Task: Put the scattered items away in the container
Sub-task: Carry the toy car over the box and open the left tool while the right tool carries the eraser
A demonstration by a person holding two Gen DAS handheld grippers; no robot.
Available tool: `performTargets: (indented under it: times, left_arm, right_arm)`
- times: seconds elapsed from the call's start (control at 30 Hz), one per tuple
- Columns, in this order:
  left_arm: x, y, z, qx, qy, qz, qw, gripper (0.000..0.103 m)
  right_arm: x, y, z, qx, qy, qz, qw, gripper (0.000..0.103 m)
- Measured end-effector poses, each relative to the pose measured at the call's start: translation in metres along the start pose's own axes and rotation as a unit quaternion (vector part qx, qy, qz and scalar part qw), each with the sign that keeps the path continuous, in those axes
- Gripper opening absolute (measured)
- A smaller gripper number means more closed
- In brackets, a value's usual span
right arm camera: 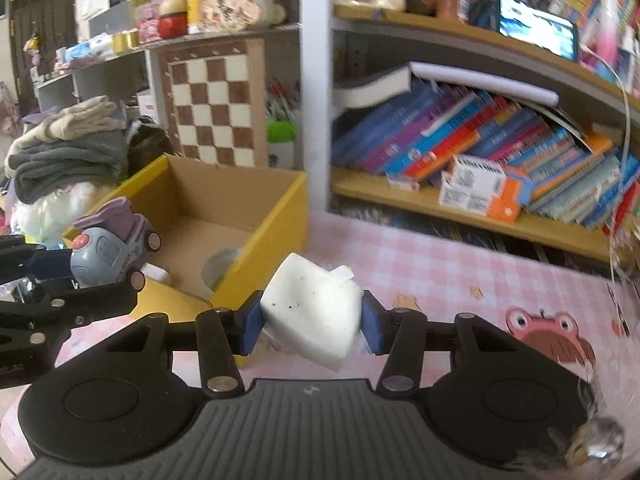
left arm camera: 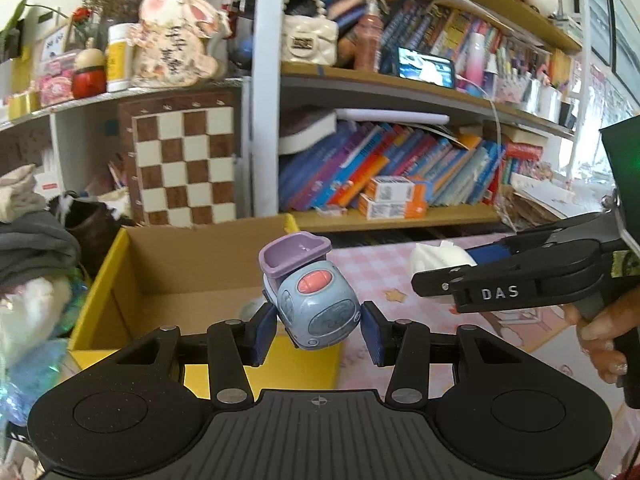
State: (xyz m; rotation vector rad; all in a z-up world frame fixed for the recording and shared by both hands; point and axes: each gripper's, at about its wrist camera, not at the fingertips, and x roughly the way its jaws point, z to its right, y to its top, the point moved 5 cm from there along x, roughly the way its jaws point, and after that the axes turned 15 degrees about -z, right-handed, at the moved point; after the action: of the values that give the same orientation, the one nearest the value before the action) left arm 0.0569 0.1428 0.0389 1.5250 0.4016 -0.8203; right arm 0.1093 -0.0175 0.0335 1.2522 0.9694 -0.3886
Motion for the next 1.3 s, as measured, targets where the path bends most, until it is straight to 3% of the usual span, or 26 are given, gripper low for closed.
performTargets:
  times: [0.3,0.67,1.07,1.3]
  left_arm:
    - [0.004,0.014,-0.039,-0.011,0.028,0.004,0.9995,0.044]
    - [0.039,0.033,-0.080,-0.050,0.069,-0.004,0.9964,0.044]
    - [0.083,0.029,-0.118,-0.061,0.098,-0.059,0.9916,0.044]
    - [0.112,0.026,-0.134,-0.082,0.083,-0.106,0.9875,0.045]
  right_arm:
    - [0.010,0.036,-0.033,-0.039,0.013,0.011,0.999,0.048]
    - [0.048,0.076,-0.076,-0.073,0.017,0.023,0.997,0.047]
    - [0.093,0.085,-0.088,-0.097,0.019,-0.013,0.995,0.047]
    - [0.108,0.080,-0.090,-0.104,0.025,-0.040,0.993,0.047]
